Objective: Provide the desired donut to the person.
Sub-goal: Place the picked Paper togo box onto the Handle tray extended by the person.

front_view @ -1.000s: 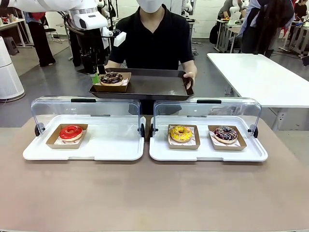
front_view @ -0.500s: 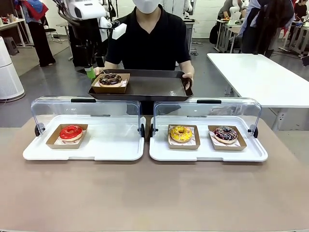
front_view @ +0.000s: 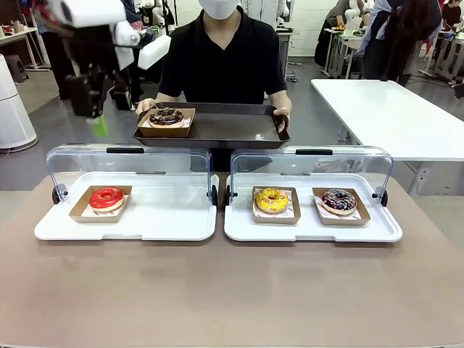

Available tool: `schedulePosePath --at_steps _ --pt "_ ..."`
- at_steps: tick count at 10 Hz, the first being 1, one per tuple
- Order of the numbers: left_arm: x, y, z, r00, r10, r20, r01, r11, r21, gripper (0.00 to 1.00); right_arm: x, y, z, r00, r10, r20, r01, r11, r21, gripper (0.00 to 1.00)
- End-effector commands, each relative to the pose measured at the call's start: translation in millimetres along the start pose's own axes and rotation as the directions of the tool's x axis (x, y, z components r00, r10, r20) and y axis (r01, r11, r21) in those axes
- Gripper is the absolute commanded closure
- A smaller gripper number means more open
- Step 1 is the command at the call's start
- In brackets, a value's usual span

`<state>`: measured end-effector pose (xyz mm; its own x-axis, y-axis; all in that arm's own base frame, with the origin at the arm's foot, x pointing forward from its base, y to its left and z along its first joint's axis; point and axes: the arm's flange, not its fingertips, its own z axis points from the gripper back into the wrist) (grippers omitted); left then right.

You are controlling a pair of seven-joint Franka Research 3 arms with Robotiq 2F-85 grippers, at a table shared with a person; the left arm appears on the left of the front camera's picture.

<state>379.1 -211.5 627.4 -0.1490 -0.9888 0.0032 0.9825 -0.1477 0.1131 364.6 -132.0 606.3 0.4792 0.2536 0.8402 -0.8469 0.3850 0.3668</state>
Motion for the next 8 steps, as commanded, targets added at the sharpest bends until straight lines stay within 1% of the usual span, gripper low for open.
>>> schedulePosePath --at_steps 1,2,4,5,6,7,8 --pt "-11 -31 -28 0.998 0.040 0.057 -0.043 0.998 0.047 0.00 0 0 0 1.000 0.008 0.012 -0.008 1.000 0.012 0.00" --pt "-16 -38 -38 0.997 0.045 0.069 -0.048 0.997 0.053 0.00 0 0 0 1.000 0.008 0.012 -0.008 1.000 0.012 0.00" --pt "-28 -40 -58 0.996 0.047 0.078 -0.047 0.999 -0.003 0.00 0 0 0 1.000 0.008 0.012 -0.008 1.000 0.012 0.00" --pt "-31 -40 -67 0.996 0.045 0.080 -0.046 0.999 0.004 0.00 0 0 0 1.000 0.008 0.012 -0.008 1.000 0.012 0.00" --pt "-33 -39 -79 0.998 0.041 0.057 -0.040 0.999 -0.008 0.00 0 0 0 1.000 0.008 0.012 -0.008 1.000 0.012 0.00" --pt "-31 -39 -62 0.998 0.052 0.043 -0.051 0.999 -0.007 0.00 0 0 0 1.000 0.008 0.012 -0.008 1.000 0.012 0.00" --pt "-31 -39 -62 0.998 0.052 0.043 -0.051 0.999 -0.007 0.00 0 0 0 1.000 0.008 0.012 -0.008 1.000 0.012 0.00"
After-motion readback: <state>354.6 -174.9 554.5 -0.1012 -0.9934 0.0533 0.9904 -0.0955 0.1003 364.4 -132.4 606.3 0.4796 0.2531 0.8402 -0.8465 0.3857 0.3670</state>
